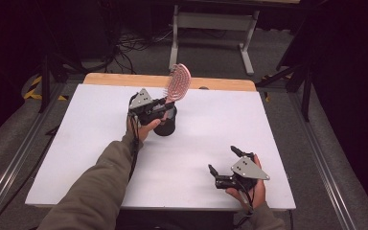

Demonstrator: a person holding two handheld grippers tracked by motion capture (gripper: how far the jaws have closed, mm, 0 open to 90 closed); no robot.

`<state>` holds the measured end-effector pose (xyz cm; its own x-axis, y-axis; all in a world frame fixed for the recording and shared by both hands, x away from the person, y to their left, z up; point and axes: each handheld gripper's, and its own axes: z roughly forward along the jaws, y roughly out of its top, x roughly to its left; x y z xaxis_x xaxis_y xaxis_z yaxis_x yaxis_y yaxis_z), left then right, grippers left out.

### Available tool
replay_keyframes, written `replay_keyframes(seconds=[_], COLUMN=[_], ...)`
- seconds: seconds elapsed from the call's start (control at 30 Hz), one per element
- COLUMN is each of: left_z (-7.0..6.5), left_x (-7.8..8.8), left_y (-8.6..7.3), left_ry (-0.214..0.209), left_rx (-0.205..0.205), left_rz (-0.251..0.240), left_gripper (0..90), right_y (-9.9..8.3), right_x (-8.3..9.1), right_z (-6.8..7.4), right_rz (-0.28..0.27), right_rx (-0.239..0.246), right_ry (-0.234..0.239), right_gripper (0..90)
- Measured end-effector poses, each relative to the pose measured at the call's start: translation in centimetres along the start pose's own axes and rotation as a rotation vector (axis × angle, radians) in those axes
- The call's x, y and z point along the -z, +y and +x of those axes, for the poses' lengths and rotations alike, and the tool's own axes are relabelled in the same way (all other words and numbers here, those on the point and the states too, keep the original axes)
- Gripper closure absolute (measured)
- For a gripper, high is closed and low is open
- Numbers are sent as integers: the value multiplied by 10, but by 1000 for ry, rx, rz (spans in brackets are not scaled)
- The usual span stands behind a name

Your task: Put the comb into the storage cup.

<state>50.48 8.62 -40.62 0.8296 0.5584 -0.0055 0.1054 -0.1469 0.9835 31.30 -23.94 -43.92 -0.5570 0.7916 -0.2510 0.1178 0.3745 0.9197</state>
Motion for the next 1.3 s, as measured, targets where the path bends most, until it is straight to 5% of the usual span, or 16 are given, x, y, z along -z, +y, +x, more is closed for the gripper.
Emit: replay_keyframes(seconds=[0.9, 1.03, 1.3], left_z=[6, 7, 9], left_x=[-3, -1, -1], left_y=[-24, -24, -26], left_ry=[0, -6, 4], left_rx=[2, 17, 18], left_rz=[132, 117, 131], left_gripper=[634, 707, 678], right_y=[-3, -2, -2], right_x=[-3, -3, -3], right_z=[-1, -1, 0], right_rz=[13, 12, 14], right_rx=[2, 3, 6], right_ry=[4, 4, 7], right_gripper=[54, 54, 55])
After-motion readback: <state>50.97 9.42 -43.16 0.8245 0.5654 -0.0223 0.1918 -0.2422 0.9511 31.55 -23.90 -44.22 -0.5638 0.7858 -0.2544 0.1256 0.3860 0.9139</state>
